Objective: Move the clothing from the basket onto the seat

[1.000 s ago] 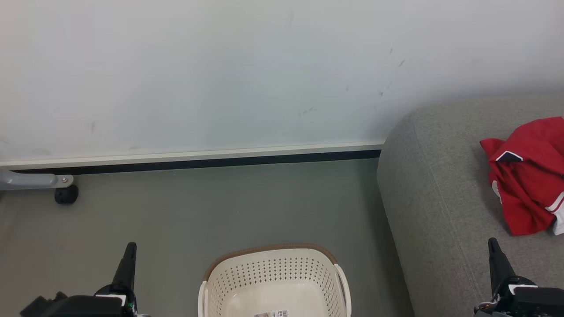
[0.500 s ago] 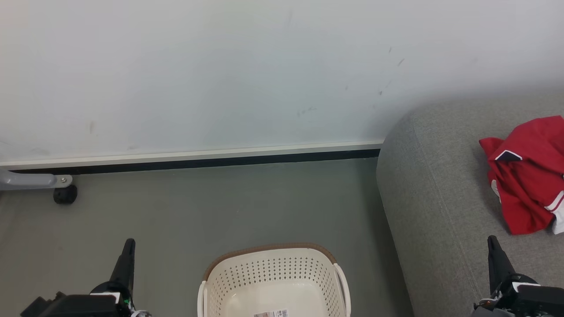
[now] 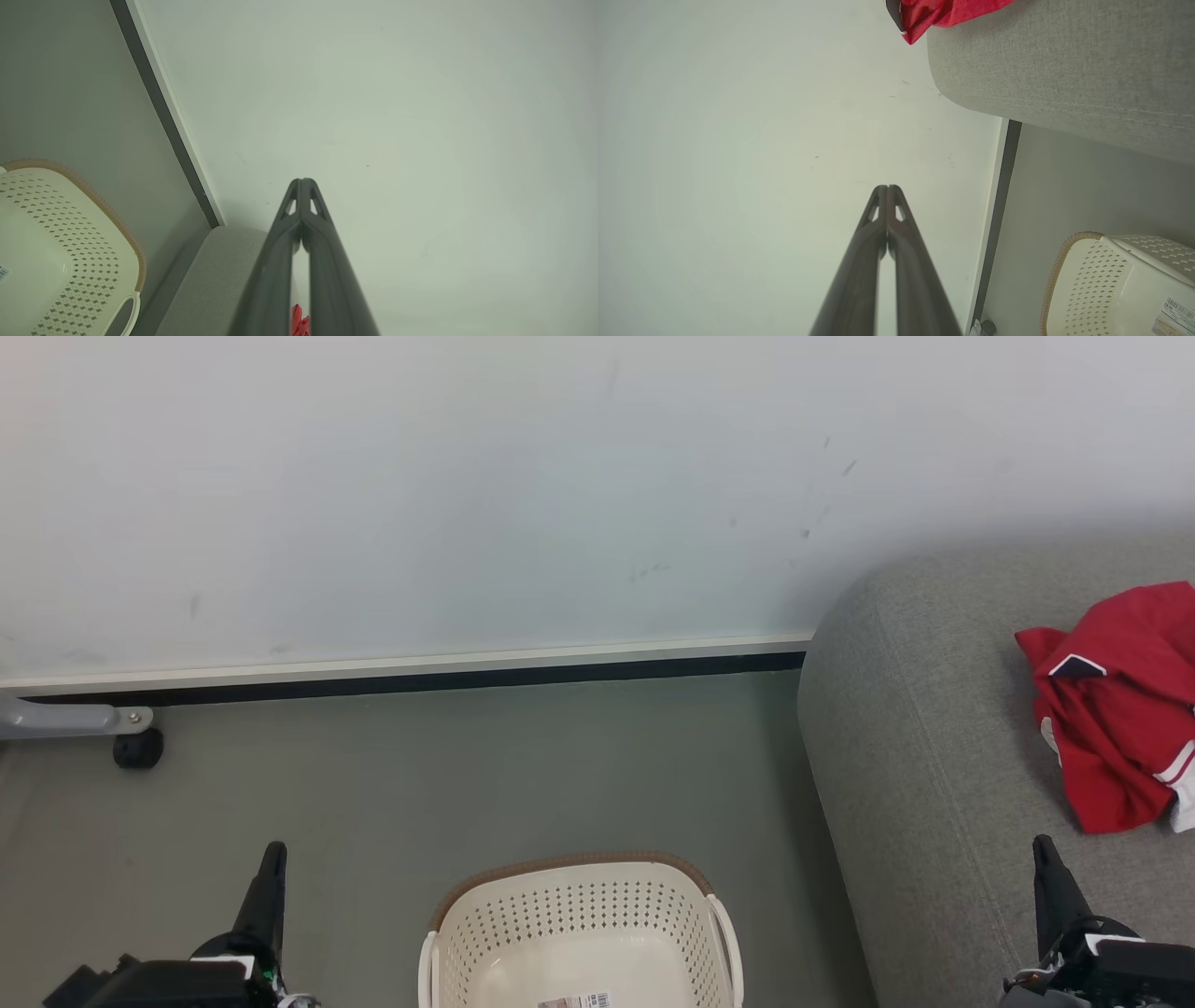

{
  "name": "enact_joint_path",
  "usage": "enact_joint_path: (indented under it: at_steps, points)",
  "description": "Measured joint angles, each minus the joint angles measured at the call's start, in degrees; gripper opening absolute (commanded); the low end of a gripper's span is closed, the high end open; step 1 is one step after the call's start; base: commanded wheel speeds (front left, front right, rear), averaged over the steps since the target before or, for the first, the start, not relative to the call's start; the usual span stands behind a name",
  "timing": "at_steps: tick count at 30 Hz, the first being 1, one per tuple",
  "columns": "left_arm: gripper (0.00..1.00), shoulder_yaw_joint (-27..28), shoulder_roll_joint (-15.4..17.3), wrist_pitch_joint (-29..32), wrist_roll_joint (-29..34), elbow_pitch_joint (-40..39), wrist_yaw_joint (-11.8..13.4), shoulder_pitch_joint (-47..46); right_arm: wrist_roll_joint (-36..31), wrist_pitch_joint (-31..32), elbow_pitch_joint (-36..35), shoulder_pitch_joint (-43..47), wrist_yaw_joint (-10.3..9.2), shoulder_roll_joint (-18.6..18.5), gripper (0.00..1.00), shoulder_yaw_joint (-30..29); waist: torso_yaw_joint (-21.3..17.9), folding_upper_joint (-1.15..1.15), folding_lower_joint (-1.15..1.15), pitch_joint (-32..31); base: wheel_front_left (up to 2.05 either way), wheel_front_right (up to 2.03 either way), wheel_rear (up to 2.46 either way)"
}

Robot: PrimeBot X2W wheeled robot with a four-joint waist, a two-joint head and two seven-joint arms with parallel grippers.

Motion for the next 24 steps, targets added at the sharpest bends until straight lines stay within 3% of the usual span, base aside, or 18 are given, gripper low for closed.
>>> enact_joint_path:
  at_steps: [24]
  points:
    - [0.00,-0.01,0.00,-0.01,0.00,0.03,-0.01,-0.04,0.01,0.00,0.05,0.00,0.01,0.00,0.00,0.00,0.00,0.00,0.00,0.00,0.00,0.00,0.00]
